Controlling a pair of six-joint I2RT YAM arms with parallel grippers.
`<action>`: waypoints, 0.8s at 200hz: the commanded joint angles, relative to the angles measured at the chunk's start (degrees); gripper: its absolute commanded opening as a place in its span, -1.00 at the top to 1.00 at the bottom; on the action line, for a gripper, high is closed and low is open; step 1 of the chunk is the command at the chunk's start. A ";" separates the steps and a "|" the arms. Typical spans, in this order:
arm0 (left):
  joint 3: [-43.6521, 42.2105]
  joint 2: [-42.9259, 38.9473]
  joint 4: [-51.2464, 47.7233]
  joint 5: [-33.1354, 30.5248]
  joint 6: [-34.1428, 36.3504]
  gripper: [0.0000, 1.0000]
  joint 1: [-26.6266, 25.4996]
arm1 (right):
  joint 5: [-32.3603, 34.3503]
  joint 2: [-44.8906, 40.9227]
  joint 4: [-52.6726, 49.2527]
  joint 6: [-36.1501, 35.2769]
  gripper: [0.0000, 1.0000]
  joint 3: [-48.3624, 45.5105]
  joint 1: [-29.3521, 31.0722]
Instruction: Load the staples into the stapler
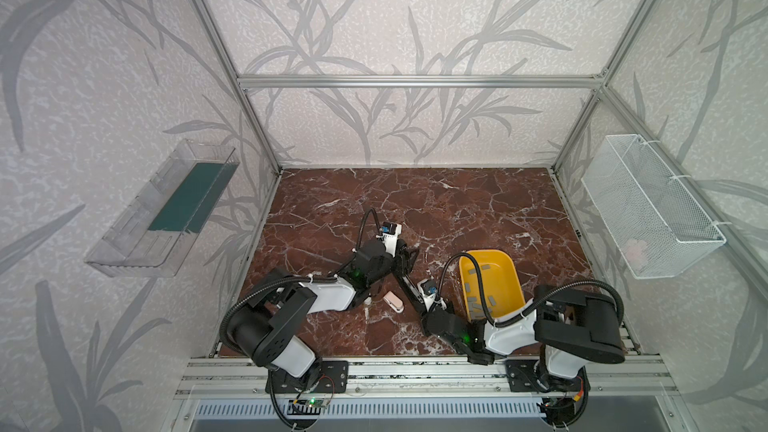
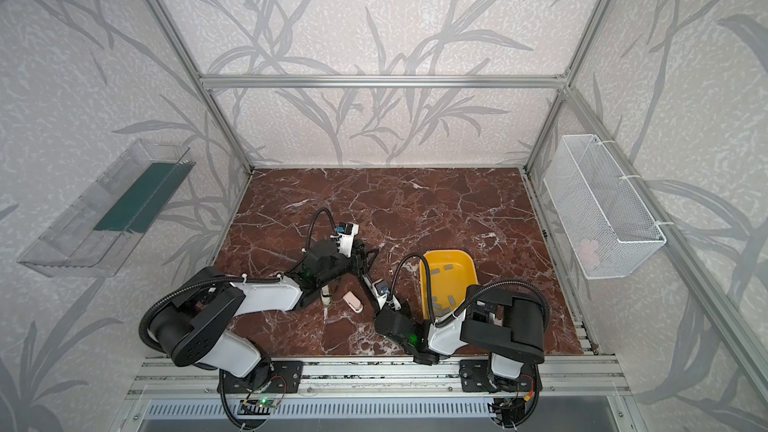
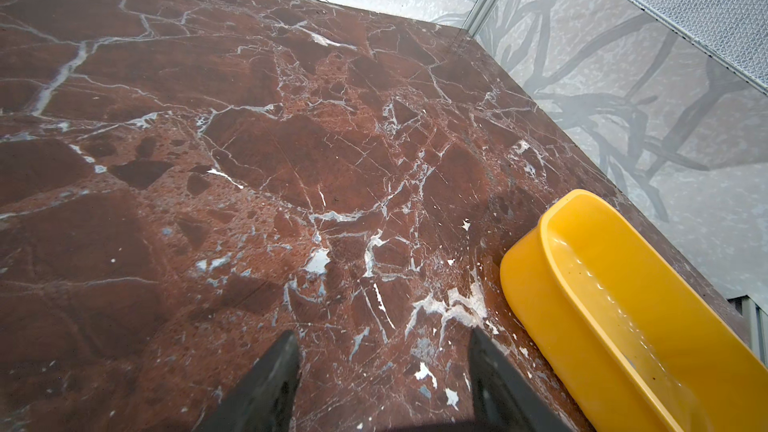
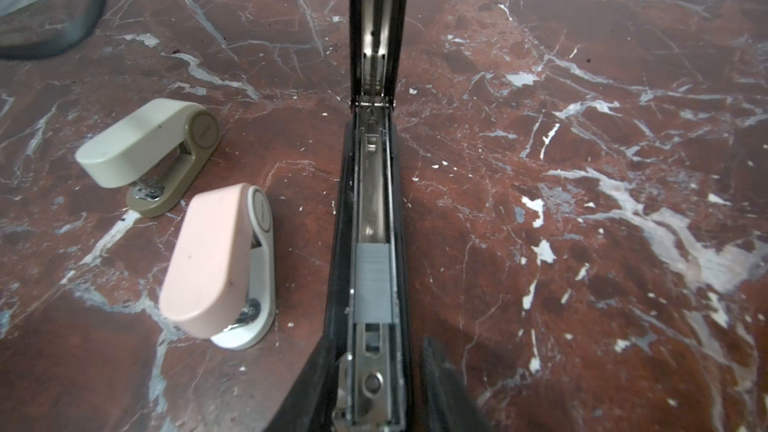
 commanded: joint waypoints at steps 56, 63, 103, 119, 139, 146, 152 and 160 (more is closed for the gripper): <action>-0.22 0.22 1.65 -0.93 1.39 -0.29 -0.76 | 3.76 -0.88 5.38 -2.46 0.48 -1.44 1.23; -0.16 0.22 1.62 -0.85 1.49 -0.29 -0.78 | 3.81 -0.75 5.43 -2.40 0.55 -1.44 1.23; -0.17 0.41 1.97 -0.34 1.87 -0.29 -0.95 | 3.82 -0.27 5.76 -2.55 0.83 -1.18 1.24; -0.54 0.40 2.49 0.22 2.46 -0.29 -1.13 | 3.89 -0.27 5.95 -2.57 0.87 -1.29 1.23; -1.67 -0.03 4.20 1.45 3.99 -0.28 -1.54 | 4.05 -0.44 6.77 -2.46 0.89 -1.85 1.24; -2.38 -0.29 5.45 1.92 4.59 -0.29 -1.78 | 4.19 -0.44 7.23 -2.29 0.89 -2.14 1.20; -2.92 -0.46 6.23 2.15 5.17 -0.29 -2.06 | 4.29 -0.44 7.85 -2.20 0.89 -2.46 1.24; -3.59 -0.64 7.20 2.73 6.08 -0.29 -2.34 | 4.37 -0.36 8.63 -2.03 0.89 -2.88 1.17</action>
